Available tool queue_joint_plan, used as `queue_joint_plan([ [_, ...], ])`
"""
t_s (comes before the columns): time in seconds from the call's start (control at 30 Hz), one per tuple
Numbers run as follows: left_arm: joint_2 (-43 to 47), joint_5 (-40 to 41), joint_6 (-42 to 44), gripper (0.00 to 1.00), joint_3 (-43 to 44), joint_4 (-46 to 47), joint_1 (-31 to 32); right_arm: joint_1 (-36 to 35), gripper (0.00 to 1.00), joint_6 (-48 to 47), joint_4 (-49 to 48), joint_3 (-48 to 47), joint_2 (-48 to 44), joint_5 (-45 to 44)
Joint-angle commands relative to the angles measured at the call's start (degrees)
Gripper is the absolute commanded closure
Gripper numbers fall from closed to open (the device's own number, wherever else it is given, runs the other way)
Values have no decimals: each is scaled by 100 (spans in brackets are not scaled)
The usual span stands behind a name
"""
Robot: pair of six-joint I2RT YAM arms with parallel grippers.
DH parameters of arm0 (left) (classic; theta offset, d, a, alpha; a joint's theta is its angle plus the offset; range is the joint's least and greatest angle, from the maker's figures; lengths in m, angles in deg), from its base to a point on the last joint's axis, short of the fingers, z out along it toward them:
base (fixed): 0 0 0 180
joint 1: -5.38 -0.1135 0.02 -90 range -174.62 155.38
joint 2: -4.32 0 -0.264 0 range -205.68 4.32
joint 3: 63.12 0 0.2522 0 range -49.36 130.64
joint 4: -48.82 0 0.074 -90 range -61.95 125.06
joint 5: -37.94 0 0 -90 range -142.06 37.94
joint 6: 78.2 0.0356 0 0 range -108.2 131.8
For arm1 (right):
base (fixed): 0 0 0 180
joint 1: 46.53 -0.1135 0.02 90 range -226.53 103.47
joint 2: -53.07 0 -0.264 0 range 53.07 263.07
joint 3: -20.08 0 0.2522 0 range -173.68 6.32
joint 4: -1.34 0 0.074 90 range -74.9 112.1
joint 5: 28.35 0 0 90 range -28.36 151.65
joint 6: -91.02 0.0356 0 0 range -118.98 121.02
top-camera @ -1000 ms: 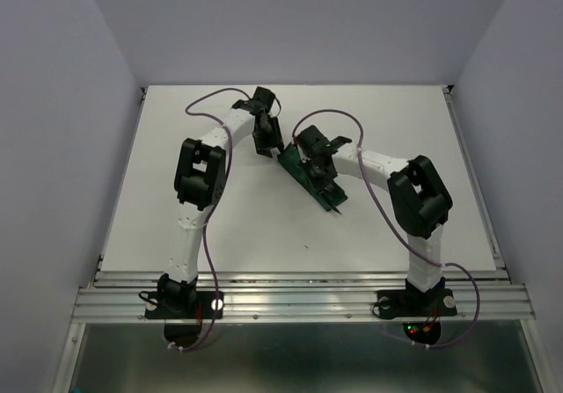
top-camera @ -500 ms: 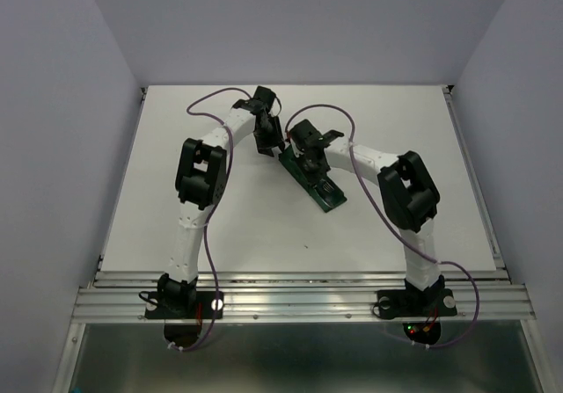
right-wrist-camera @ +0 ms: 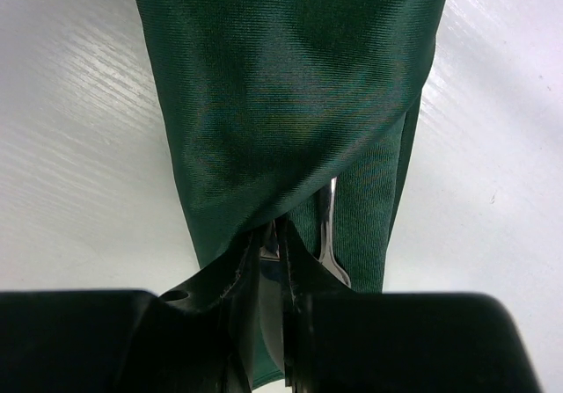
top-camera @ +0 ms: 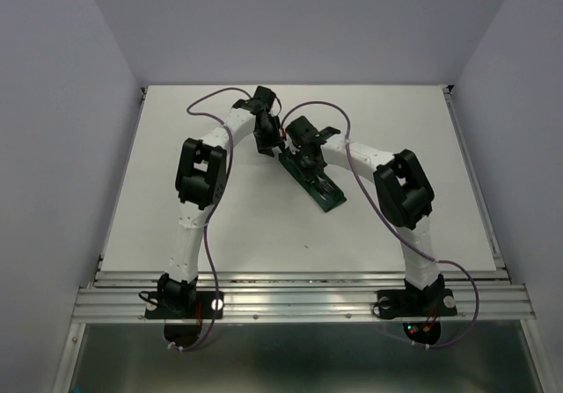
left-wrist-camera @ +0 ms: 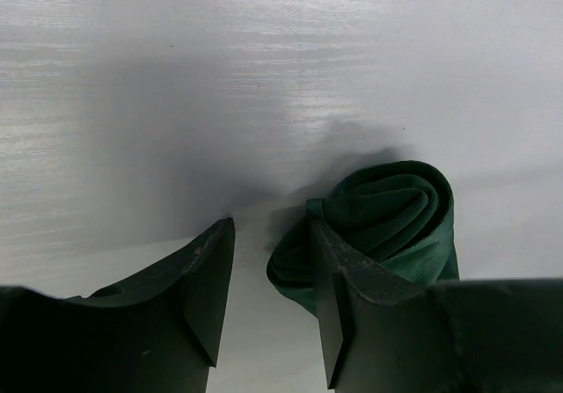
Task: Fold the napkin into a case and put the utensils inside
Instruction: Stuff the knife into the folded napkin.
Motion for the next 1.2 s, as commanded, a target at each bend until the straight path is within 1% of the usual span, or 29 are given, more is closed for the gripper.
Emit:
queue_joint_plan([
  [0.0, -87, -84, 20, 49, 72, -48, 16, 14, 99, -99, -133, -254, 75, -27],
  [0.13, -87, -102, 11, 49, 63, -30, 24, 14, 99, -28, -160, -351, 119, -53],
  [0.17, -78, -93, 20, 49, 63, -30, 24, 14, 93, -20, -151, -377, 119, -106],
  [0.27, -69, -76, 20, 49, 54, -30, 24, 14, 85, 33, -133, -377, 49, -202],
  [0.33, -78, -67, 29, 49, 46, -30, 24, 14, 77, 68, -177, -263, -56, -238],
  [0.37, -69, -67, 29, 49, 45, -30, 24, 14, 76, 77, -186, -211, -100, -247],
  [0.5, -78, -76, 29, 49, -7, 5, 33, 14, 63, 130, -370, 53, -355, -194],
  [0.57, -87, -76, 29, 49, -25, 23, 33, 14, 59, 322, -449, 167, -478, -133],
  [0.67, -87, -84, 29, 49, -34, 23, 33, 14, 58, 393, -546, 273, -558, -54],
  [0.83, -60, -76, 29, 50, -42, 40, 33, 14, 59, 446, -625, 466, -681, -71],
  [0.97, -60, -76, 29, 50, -42, 32, 33, 14, 63, 473, -660, 589, -698, -54],
  [1.0, -52, -76, 29, 50, -60, 40, 33, 14, 66, 490, -695, 650, -716, -71],
  [1.17, -25, -58, 46, 50, -78, 40, 33, 14, 67, 534, -810, 853, -786, -62],
])
